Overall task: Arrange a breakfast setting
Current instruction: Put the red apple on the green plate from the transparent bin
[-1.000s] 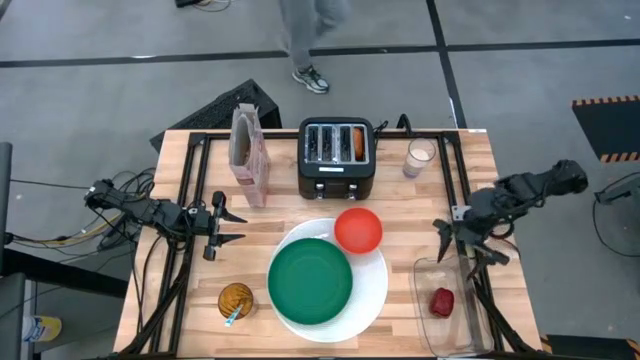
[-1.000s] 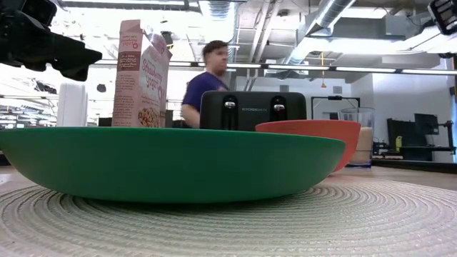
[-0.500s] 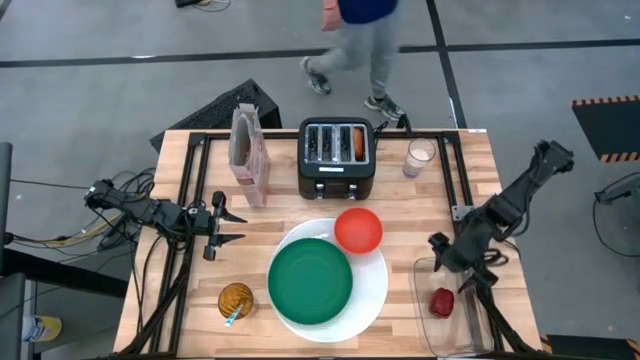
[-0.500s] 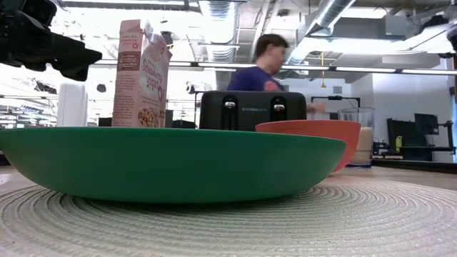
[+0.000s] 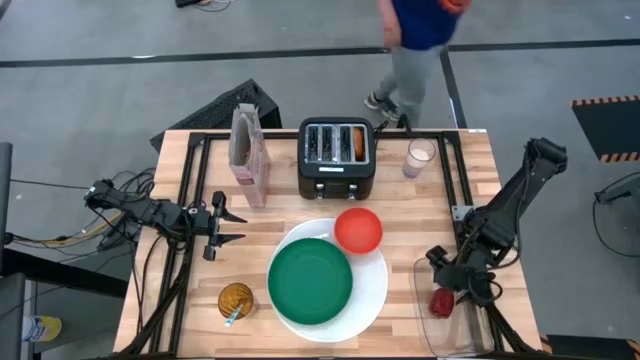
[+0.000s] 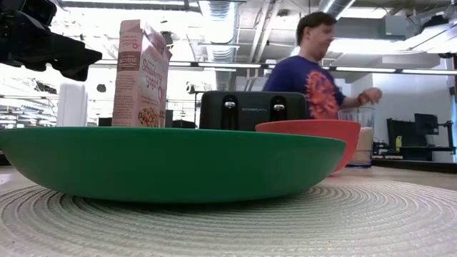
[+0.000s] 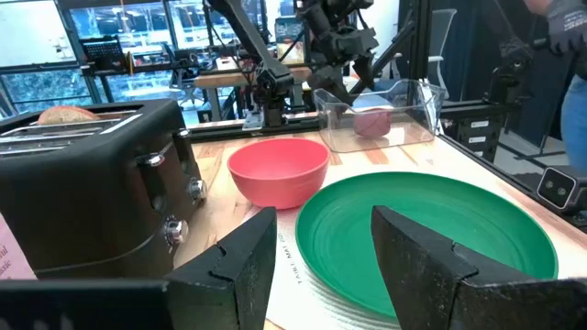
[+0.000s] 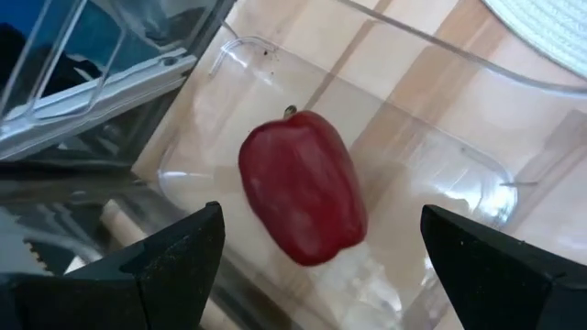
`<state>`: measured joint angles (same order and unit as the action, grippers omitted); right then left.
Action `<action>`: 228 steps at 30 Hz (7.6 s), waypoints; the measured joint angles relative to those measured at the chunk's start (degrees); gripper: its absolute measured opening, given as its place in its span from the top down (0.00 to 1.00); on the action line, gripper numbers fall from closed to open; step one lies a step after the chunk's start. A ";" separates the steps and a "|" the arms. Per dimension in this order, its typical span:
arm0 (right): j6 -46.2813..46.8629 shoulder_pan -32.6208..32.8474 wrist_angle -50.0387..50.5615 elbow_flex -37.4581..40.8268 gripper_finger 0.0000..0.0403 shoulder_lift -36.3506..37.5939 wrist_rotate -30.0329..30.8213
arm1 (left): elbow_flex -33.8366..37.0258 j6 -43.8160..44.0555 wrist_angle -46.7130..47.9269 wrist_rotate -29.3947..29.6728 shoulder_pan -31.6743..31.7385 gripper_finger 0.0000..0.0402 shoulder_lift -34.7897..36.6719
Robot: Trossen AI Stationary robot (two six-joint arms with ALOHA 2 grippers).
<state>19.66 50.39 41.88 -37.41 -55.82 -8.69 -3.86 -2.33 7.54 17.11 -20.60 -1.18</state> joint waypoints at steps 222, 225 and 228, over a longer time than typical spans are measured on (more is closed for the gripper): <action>45.75 -24.46 -55.59 -16.06 0.04 -48.06 23.63 | -0.01 0.00 -0.01 0.01 0.00 0.58 -0.01; 46.21 -24.46 -55.51 -16.06 0.01 -48.06 23.60 | 0.00 -0.02 -0.01 0.00 0.00 0.58 -0.01; 46.36 -24.26 -55.40 -16.06 0.02 -48.06 23.68 | -0.01 -0.02 -0.01 0.00 0.00 0.58 -0.02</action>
<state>66.02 26.13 -13.52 -53.47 -103.88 14.99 -3.87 -2.35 7.53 17.11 -20.60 -1.19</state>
